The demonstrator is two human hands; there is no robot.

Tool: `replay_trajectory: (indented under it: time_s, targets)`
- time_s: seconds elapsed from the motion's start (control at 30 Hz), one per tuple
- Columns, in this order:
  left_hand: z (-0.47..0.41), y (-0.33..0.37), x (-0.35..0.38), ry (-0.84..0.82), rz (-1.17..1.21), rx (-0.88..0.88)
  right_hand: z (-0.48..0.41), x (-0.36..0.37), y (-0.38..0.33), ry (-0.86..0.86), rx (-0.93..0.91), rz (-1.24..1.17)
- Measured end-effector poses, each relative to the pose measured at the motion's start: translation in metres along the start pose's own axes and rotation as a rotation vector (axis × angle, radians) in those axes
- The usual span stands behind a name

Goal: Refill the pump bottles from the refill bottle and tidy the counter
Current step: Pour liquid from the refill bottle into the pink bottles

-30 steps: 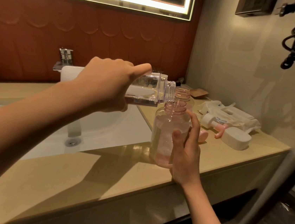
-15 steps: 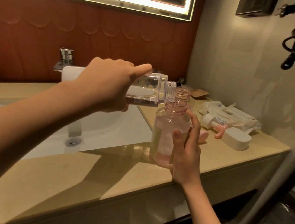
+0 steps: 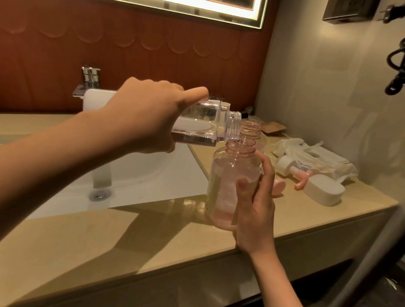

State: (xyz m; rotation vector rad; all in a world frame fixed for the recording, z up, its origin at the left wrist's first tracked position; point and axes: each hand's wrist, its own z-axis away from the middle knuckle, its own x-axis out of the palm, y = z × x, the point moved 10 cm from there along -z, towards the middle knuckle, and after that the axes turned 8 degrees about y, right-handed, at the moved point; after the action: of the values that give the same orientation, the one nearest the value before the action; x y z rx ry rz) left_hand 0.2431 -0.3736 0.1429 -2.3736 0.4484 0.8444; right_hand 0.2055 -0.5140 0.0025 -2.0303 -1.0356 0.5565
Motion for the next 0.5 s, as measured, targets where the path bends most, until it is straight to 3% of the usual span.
replay_trajectory:
  time_s: [0.5]
  targets:
    - [-0.0005, 0.0001, 0.0006, 0.006, 0.001, 0.008, -0.0004, 0.0008, 0.0021, 0.001, 0.012, -0.004]
